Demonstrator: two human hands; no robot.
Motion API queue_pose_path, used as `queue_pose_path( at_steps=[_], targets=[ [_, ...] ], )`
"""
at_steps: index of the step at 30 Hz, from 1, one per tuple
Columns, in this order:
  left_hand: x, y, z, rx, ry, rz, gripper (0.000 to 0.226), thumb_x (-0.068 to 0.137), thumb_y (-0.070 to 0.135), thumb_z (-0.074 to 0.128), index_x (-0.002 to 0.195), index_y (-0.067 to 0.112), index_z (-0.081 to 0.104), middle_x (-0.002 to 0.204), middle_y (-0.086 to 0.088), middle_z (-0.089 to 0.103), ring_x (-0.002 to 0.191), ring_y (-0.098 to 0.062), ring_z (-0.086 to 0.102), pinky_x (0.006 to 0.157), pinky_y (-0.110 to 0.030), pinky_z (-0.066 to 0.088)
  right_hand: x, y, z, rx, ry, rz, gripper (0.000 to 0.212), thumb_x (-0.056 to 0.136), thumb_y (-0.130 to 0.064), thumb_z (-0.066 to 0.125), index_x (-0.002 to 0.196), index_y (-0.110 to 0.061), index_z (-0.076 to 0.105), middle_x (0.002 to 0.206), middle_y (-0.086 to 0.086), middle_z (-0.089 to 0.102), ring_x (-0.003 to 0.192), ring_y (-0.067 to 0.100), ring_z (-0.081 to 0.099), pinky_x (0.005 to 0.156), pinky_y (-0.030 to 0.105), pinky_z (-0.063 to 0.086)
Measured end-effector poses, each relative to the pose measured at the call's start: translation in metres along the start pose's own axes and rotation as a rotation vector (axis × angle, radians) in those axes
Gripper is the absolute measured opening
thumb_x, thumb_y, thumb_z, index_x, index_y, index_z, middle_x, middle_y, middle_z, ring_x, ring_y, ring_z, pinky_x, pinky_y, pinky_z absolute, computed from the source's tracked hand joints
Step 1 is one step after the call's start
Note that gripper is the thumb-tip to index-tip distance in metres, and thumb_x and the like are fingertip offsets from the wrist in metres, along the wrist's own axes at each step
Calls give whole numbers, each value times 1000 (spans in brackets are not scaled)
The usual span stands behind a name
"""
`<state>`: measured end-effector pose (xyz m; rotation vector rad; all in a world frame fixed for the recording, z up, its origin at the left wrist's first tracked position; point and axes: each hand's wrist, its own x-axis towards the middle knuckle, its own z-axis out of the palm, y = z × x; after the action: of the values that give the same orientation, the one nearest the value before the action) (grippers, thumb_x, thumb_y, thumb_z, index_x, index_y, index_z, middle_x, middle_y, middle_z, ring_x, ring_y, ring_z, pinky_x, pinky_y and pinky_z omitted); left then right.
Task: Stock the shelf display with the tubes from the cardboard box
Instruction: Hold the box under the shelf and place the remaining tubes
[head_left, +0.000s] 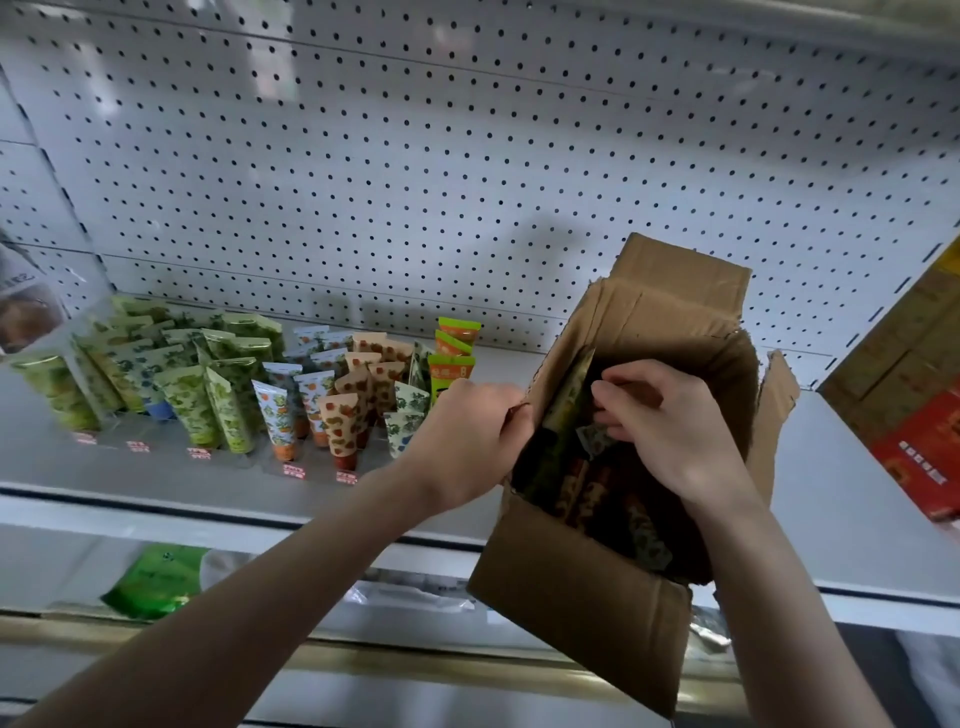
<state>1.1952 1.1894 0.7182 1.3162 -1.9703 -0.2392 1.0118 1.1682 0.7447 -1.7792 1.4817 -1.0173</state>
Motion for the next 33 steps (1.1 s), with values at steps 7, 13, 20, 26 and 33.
queue_pose_path(
  at_steps=[7, 13, 20, 26, 33],
  targets=[
    [-16, -20, -15, -70, -91, 60, 36, 93, 15, 47, 60, -1, 49, 49, -13, 49, 42, -20, 43, 44, -27, 28, -18, -6, 20, -47, 85, 88, 20, 87, -29, 63, 105, -20, 65, 81, 0, 70, 81, 14, 68, 82, 42, 56],
    [-23, -36, -32, -104, -180, 181, 37, 93, 12, 48, 59, -1, 49, 46, -11, 47, 39, -18, 42, 42, -24, 27, -33, -14, 42, -112, 179, 207, 26, 85, -29, 66, 106, -14, 65, 90, 3, 69, 84, 18, 67, 80, 37, 56],
    [-33, -49, -51, -117, -278, 272, 38, 93, 14, 48, 56, 7, 47, 42, -3, 43, 36, -12, 40, 41, -21, 26, -33, -14, 58, -318, 114, 389, 31, 88, -31, 61, 105, -6, 66, 94, 10, 67, 87, 26, 64, 79, 35, 52],
    [-41, -49, -62, -86, -333, 341, 38, 94, 14, 46, 57, 7, 44, 43, -2, 39, 37, -13, 37, 42, -21, 24, -30, -15, 69, -432, 55, 489, 33, 94, -27, 53, 108, 3, 59, 97, 12, 60, 88, 28, 57, 71, 29, 40],
    [-72, -27, -54, -56, -365, 313, 38, 96, 17, 45, 58, 11, 44, 45, 7, 36, 38, -7, 34, 43, -19, 25, -49, -3, 70, -466, -59, 493, 34, 91, -26, 56, 108, 3, 62, 102, 16, 64, 94, 31, 59, 71, 29, 39]
  ],
)
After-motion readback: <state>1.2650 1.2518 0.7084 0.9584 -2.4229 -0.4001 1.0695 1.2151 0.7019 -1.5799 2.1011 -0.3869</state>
